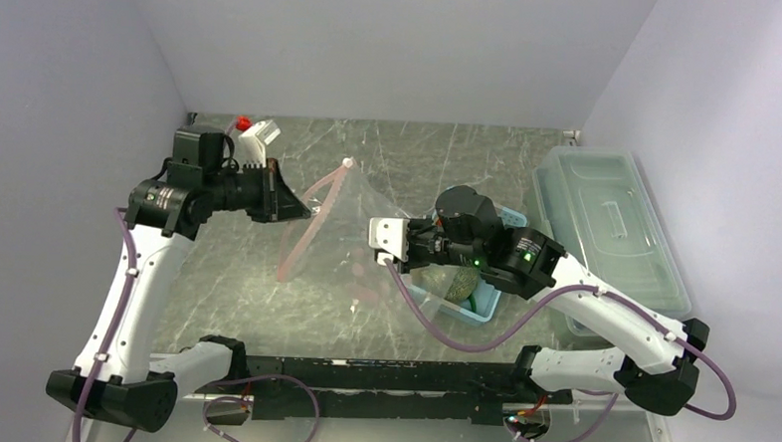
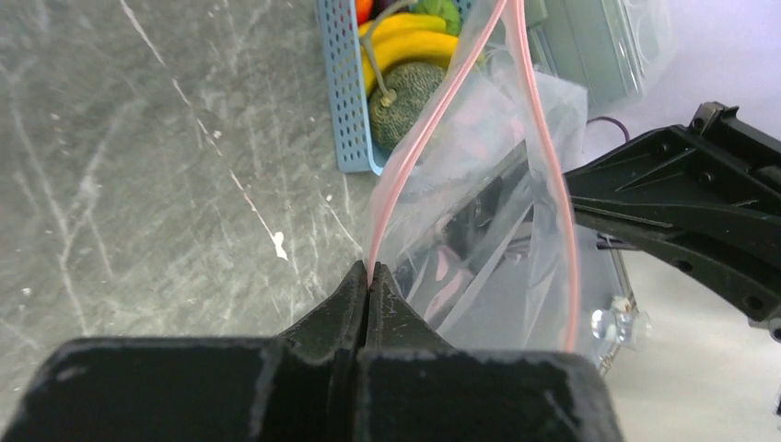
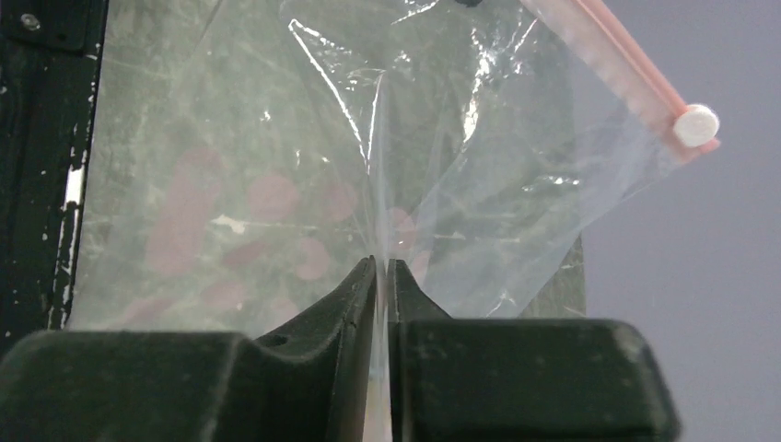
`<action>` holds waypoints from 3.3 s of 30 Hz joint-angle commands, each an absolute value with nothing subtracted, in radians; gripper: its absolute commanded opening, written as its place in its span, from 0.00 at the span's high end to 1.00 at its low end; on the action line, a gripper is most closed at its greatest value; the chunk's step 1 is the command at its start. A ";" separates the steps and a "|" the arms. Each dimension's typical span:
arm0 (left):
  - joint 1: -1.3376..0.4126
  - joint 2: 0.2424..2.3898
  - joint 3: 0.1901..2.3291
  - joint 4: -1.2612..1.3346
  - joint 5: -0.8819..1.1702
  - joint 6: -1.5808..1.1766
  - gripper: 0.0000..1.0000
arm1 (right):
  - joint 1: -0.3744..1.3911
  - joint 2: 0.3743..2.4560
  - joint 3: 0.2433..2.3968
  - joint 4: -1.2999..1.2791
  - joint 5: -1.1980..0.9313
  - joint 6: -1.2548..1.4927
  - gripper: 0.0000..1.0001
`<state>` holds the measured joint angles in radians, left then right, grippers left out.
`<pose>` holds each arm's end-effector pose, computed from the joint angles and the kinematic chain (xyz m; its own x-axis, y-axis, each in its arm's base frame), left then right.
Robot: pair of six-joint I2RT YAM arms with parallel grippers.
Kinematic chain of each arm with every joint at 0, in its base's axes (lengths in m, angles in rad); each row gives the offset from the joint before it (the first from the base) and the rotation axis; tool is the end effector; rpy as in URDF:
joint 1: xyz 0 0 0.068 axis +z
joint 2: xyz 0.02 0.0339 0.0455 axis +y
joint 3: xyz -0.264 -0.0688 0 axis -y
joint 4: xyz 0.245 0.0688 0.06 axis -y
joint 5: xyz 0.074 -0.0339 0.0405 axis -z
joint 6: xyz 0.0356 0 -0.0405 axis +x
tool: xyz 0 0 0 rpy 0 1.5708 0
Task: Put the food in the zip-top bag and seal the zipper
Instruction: Open the zipper of the food storage bag at the center of the board.
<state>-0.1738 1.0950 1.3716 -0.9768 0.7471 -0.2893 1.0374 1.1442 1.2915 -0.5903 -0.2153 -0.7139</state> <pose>0.1878 -0.0575 0.4083 -0.7905 -0.0737 -0.6080 0.4311 0.6382 -0.6378 0.1168 0.2128 0.4025 0.4503 -0.4954 -0.7428 -0.8527 0.0081 -0.5224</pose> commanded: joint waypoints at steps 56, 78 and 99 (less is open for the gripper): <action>-0.676 1.372 1.814 -1.305 -0.598 -0.427 1.00 | 1.037 1.474 1.535 -0.228 0.273 0.518 0.30; -0.756 1.355 1.787 -1.270 -0.637 -0.479 1.00 | 1.031 1.627 1.582 -0.235 0.267 0.618 0.42; -0.759 1.411 1.915 -1.412 -0.977 -0.409 1.00 | 1.029 1.550 1.433 -0.293 0.475 0.493 1.00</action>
<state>-0.7544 1.3956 1.8465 -1.3666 -0.8291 -0.4332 1.0348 1.5906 1.4509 -0.2947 0.3946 0.5388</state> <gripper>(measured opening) 0.013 0.017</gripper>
